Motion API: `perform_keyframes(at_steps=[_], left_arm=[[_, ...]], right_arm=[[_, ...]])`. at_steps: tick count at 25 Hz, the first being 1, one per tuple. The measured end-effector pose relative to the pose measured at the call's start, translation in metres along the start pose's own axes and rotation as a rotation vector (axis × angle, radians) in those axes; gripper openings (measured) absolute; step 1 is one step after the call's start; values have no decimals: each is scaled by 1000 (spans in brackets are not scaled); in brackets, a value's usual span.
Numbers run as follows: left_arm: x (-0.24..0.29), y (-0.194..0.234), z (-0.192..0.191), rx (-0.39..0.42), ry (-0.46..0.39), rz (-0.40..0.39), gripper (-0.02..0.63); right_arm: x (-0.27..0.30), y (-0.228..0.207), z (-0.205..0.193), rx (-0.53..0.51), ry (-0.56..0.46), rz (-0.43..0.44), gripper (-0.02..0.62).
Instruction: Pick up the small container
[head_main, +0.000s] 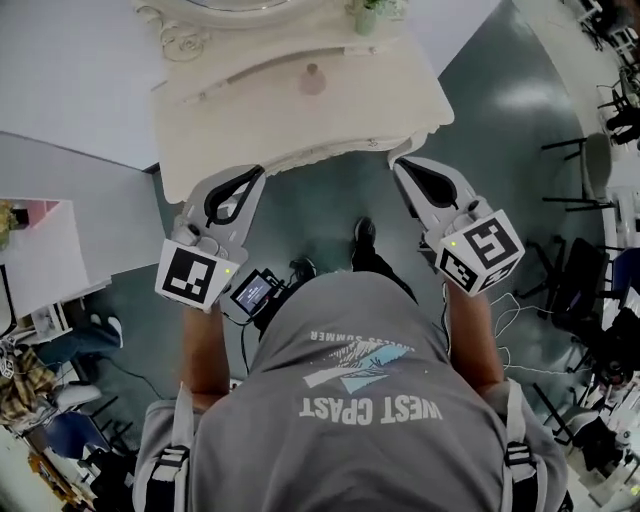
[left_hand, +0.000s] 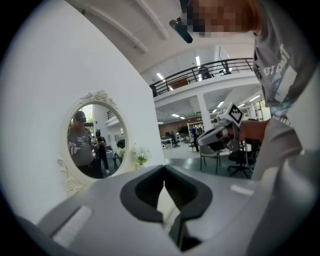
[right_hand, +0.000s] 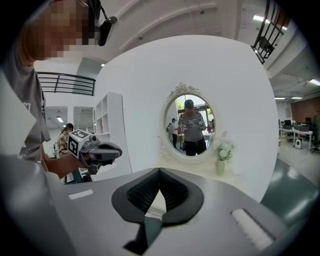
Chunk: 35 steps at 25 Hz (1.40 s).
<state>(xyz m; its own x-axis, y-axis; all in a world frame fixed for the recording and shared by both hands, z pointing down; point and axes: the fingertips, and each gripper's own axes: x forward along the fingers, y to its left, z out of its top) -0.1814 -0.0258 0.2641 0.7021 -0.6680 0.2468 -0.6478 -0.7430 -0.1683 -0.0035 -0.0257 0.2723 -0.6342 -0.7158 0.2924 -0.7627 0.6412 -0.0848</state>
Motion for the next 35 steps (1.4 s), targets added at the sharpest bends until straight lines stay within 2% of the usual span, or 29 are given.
perform_keyframes(at_steps=[5, 12, 17, 23, 29, 35], left_arm=[[40, 14, 9, -13, 36, 101, 2], [103, 8, 23, -31, 81, 197, 2], [125, -1, 27, -43, 123, 260, 2], [140, 0, 17, -73, 174, 307, 2], [160, 3, 21, -77, 179, 285, 2], [183, 17, 18, -61, 153, 207, 2]], right_arm=[[29, -48, 20, -23, -17, 109, 2], [51, -123, 17, -31, -14, 236, 2], [63, -148, 18, -31, -11, 322, 2], [78, -168, 14, -24, -11, 378, 2], [78, -179, 11, -7, 2, 373, 2], [78, -193, 0, 15, 23, 295, 2]])
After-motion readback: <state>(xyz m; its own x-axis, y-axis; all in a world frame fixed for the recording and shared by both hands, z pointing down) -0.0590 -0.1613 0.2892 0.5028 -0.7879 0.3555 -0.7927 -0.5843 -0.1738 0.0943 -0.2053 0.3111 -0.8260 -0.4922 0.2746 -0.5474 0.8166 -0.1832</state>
